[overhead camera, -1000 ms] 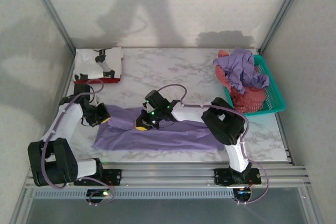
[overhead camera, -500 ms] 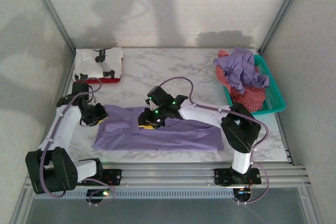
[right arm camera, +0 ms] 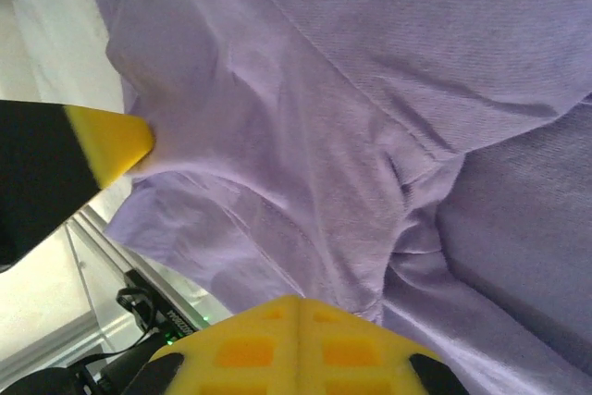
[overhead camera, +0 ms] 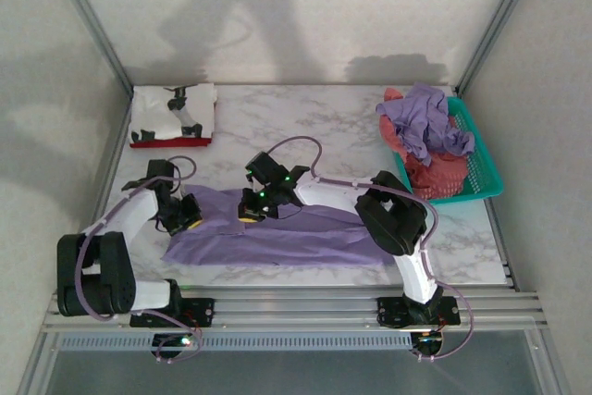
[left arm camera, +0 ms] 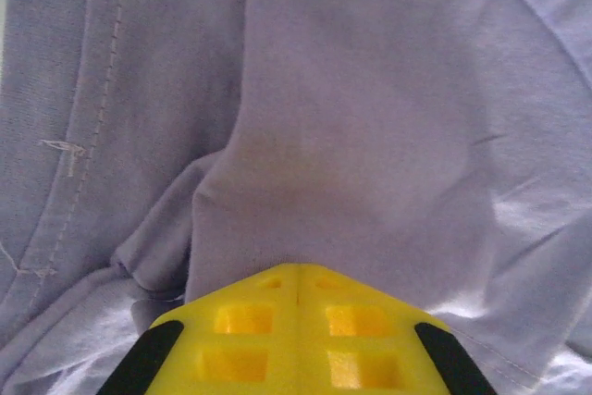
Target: Fold and stack the t-shirts
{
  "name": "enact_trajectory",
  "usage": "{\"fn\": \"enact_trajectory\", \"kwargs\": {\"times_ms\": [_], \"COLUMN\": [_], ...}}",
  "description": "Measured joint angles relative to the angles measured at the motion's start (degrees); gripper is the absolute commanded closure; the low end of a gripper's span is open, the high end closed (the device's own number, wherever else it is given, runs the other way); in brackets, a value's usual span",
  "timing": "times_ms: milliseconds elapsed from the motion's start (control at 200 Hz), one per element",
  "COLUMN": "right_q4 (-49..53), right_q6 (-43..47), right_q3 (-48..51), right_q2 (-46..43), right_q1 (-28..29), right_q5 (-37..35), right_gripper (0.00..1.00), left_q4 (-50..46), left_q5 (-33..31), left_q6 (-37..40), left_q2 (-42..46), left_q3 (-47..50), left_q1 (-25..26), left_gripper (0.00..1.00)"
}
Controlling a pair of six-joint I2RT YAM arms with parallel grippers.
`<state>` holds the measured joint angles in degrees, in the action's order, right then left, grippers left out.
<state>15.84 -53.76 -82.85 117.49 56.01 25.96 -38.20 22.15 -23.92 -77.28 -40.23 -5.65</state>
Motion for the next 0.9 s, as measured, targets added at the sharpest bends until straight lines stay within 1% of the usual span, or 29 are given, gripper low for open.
{"fn": "enact_trajectory", "kwargs": {"times_ms": [40, 140, 225, 310, 406, 486, 516, 551, 571, 626, 691, 766, 901], "right_q4": [-0.04, -0.09, -1.49, -3.17, -3.89, -3.50, -3.34, -2.82, -2.19, -0.35, 2.34, 6.47, 11.41], "right_q6": [-0.02, -0.02, -0.26, -0.98, -1.33, -1.27, -1.20, -0.79, -0.55, 0.57, 2.14, 4.24, 7.80], "right_q3": [-0.46, -2.27, -3.69, -3.54, -2.25, -1.75, -1.66, -1.66, -1.64, -0.79, 1.55, 3.65, 7.96], "right_q2": [-0.02, 0.46, 1.81, 3.78, 6.12, 7.43, 7.48, 7.08, 6.69, 4.52, 0.15, -5.92, -15.61], "right_q1": [0.09, 0.33, 0.50, 0.50, 0.50, 0.50, 0.50, 0.50, 0.48, 0.26, -0.28, -1.75, -6.88], "right_q5": [0.00, 0.24, 0.68, 1.03, 1.11, 1.07, 1.07, 0.90, 0.59, -0.66, -2.36, -4.96, -10.60], "right_gripper": [0.97, 0.97, 0.97, 0.98, 0.98, 0.97, 0.97, 0.96, 0.96, 0.95, 0.95, 0.96, 0.97], "left_q4": [-0.17, -0.83, -0.92, -0.87, -1.05, -1.60, -1.79, -1.90, -1.92, -1.90, -1.66, -0.96, 0.70], "left_q5": [-0.37, -0.57, -0.79, -0.81, -0.76, -0.81, -0.85, -1.01, -1.16, -1.51, -2.08, -2.27, -1.81], "left_q6": [0.24, 0.81, 1.07, 1.22, 1.18, 0.50, 0.13, -0.20, -0.74, -1.03, -1.66, -1.97, -3.10], "left_q2": [-0.57, -2.80, -4.96, -4.96, -3.69, -0.81, 0.26, 1.70, 2.47, 3.85, 4.44, 4.00, 2.38], "left_q3": [0.00, 0.00, 0.00, -0.17, -0.37, -2.23, -3.32, -5.05, -6.16, -8.72, -10.82, -10.80, -7.65], "left_q1": [0.00, 0.22, 1.03, 1.11, 1.14, 1.20, 1.22, 1.22, 1.22, 1.22, 1.22, 1.33, 2.45], "left_gripper": [0.90, 0.85, 0.86, 0.89, 0.89, 0.90, 0.87, 0.78, 0.76, 0.76, 0.84, 0.93, 0.93]}}
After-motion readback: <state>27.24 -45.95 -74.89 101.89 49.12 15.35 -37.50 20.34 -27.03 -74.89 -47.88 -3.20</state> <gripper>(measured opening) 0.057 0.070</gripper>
